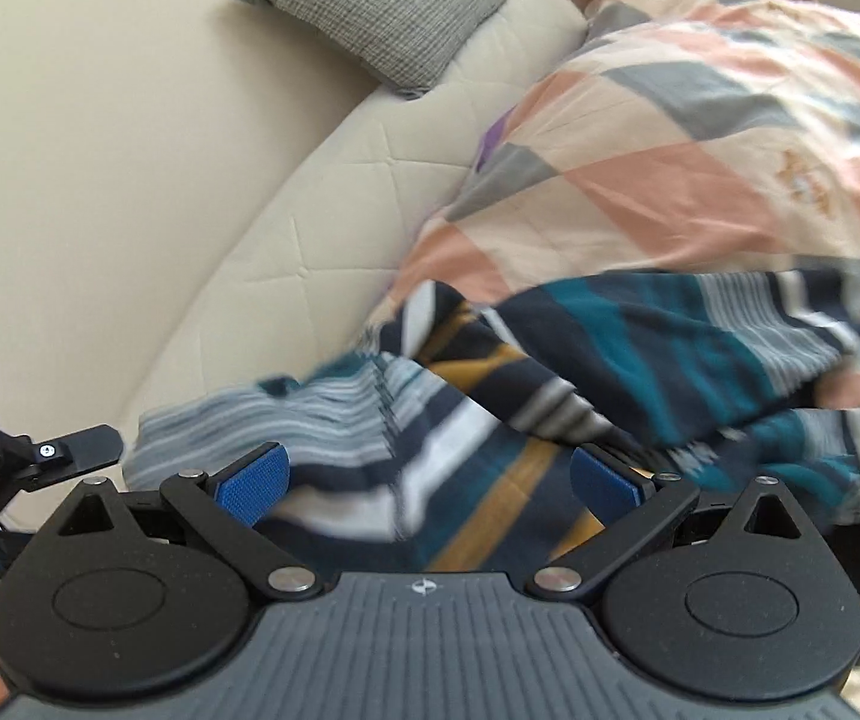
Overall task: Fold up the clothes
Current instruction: 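Grasp the striped navy sweater with the left gripper while the right gripper grasps it too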
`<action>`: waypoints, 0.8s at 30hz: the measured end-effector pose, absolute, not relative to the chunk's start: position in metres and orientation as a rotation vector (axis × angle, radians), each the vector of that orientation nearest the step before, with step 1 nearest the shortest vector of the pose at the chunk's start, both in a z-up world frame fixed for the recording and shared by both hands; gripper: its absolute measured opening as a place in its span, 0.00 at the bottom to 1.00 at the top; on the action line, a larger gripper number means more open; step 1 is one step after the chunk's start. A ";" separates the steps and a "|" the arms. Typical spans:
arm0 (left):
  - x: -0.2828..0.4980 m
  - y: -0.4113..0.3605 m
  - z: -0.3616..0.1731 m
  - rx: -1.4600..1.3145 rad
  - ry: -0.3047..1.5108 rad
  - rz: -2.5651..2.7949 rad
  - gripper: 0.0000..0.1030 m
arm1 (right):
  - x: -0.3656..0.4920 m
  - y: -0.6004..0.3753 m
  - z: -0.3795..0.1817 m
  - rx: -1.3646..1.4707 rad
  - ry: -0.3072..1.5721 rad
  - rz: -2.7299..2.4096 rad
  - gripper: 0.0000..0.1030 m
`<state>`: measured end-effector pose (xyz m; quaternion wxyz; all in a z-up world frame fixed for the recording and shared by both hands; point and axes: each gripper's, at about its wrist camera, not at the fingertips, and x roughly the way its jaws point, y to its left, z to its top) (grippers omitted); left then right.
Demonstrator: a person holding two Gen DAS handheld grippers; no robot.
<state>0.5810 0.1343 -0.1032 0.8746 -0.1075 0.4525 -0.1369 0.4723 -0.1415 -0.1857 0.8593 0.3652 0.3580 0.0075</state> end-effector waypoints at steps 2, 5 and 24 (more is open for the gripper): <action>0.601 0.134 -0.114 -0.264 0.996 -0.281 0.99 | 0.486 -0.140 -0.195 0.817 0.765 0.017 1.00; 0.619 0.133 -0.134 -0.298 1.056 -0.269 0.93 | 0.500 -0.138 -0.210 0.891 0.795 0.039 0.84; 0.439 0.092 -0.051 -0.060 0.808 -0.557 0.22 | 0.315 -0.179 -0.158 1.035 0.539 0.182 0.04</action>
